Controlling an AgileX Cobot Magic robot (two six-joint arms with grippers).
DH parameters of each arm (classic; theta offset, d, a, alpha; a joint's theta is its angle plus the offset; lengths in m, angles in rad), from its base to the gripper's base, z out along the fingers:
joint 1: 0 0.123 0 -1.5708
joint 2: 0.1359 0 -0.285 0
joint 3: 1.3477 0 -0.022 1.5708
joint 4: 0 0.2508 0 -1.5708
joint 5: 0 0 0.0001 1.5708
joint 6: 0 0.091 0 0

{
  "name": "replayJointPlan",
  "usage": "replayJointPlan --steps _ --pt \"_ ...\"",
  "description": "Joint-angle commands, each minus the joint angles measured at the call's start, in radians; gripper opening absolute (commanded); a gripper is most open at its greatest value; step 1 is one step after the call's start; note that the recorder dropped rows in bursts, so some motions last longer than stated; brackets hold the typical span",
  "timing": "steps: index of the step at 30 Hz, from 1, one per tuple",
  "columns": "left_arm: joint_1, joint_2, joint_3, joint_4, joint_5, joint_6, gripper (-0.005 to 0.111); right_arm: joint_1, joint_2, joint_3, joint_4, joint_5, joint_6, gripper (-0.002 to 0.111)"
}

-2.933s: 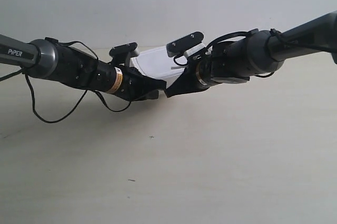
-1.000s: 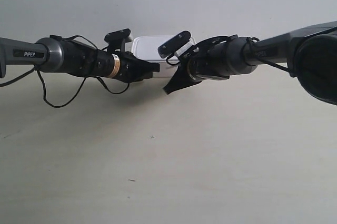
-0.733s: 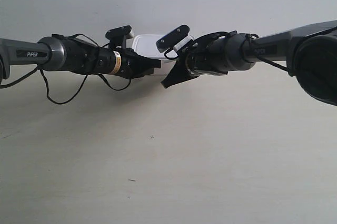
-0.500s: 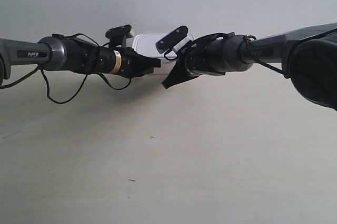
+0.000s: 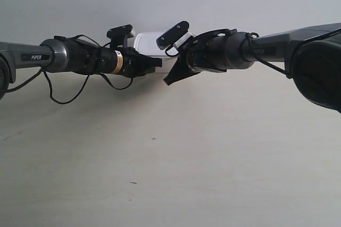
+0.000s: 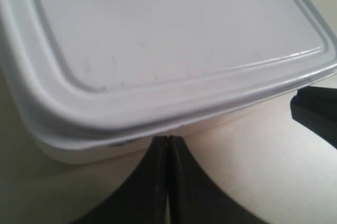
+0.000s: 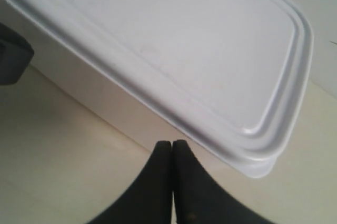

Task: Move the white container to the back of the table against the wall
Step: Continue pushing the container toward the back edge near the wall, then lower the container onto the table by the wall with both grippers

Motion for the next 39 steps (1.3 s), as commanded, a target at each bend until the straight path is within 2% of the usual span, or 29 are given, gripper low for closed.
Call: replayJointPlan --steps 1,23,30,39 --pt "0.003 0.013 -0.02 -0.001 -0.01 -0.007 0.0 -0.005 -0.002 -0.01 -0.013 -0.008 -0.012 0.0" --pt "0.012 0.013 -0.04 -0.001 -0.016 -0.003 0.0 -0.011 -0.002 -0.013 -0.118 -0.019 -0.078 0.0" --pt "0.018 0.013 -0.04 -0.001 -0.013 -0.001 0.0 -0.009 0.064 -0.094 -0.101 0.046 -0.089 0.0" --pt "0.025 0.014 -0.044 -0.001 -0.004 0.003 0.0 -0.009 0.086 -0.128 -0.092 0.012 -0.079 0.0"
